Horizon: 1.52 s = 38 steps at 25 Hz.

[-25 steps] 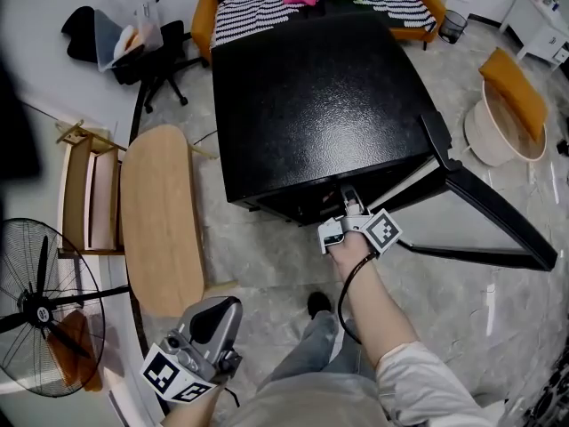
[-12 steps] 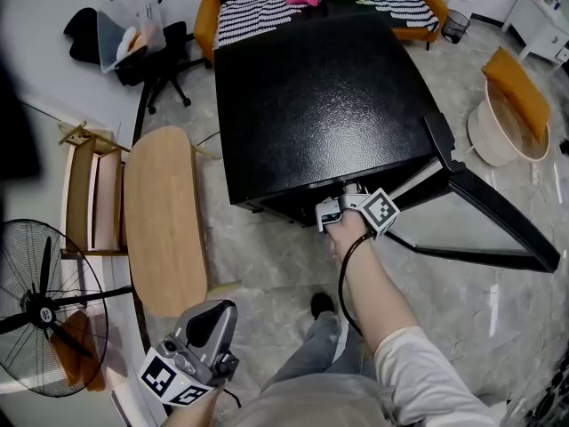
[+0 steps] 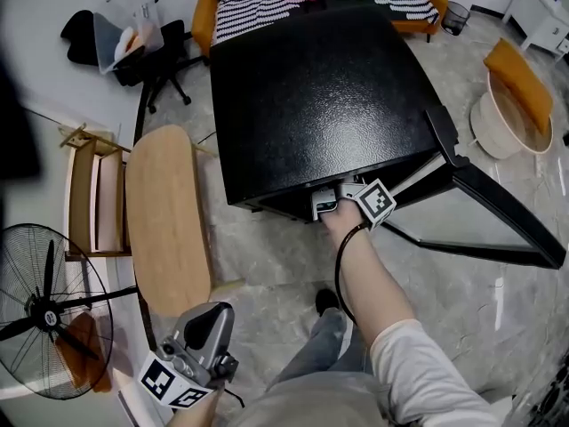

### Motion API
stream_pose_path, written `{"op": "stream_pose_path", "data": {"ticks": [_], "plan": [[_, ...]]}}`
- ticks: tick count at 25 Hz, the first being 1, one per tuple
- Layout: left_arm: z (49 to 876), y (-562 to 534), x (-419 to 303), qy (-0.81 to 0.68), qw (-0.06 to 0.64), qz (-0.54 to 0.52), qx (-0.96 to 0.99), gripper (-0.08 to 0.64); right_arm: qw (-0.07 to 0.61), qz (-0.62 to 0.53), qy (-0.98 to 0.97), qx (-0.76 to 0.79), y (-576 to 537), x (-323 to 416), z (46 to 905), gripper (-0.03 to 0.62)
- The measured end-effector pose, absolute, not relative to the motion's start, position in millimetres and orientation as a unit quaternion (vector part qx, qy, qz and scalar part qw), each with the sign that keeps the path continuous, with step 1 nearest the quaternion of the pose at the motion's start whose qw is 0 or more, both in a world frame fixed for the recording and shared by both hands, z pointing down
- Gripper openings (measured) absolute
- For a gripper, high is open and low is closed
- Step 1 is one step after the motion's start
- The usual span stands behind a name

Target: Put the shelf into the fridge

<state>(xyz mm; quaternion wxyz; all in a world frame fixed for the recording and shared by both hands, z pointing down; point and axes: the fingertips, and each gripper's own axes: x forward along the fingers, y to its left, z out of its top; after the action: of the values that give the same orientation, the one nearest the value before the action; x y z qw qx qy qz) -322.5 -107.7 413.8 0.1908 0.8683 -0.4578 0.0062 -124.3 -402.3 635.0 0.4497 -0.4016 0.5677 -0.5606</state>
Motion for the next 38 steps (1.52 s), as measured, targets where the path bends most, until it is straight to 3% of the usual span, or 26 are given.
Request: {"op": "stream_pose_path", "data": {"ticks": [8, 15, 25, 38], "plan": [[415.9, -106.8, -314.1, -0.453, 0.193, -0.001, 0.870, -0.005, 0.426, -0.564, 0.589, -0.392, -385.1, -117.8, 634.6, 0.054], [412.6, -114.0, -293.0, -0.442, 0.189, -0.021, 0.877, -0.005, 0.360, -0.544, 0.641, -0.405, -322.7, -82.5, 628.6, 0.046], [382.7, -136.9, -243.4, -0.420, 0.168, -0.052, 0.890, -0.005, 0.250, -0.424, 0.797, -0.349, -238.0, -70.4, 482.2, 0.032], [337.6, -147.0, -193.0, -0.419, 0.132, -0.058, 0.896, -0.005, 0.070, -0.161, 0.933, -0.314, -165.0, -69.2, 319.9, 0.005]]}}
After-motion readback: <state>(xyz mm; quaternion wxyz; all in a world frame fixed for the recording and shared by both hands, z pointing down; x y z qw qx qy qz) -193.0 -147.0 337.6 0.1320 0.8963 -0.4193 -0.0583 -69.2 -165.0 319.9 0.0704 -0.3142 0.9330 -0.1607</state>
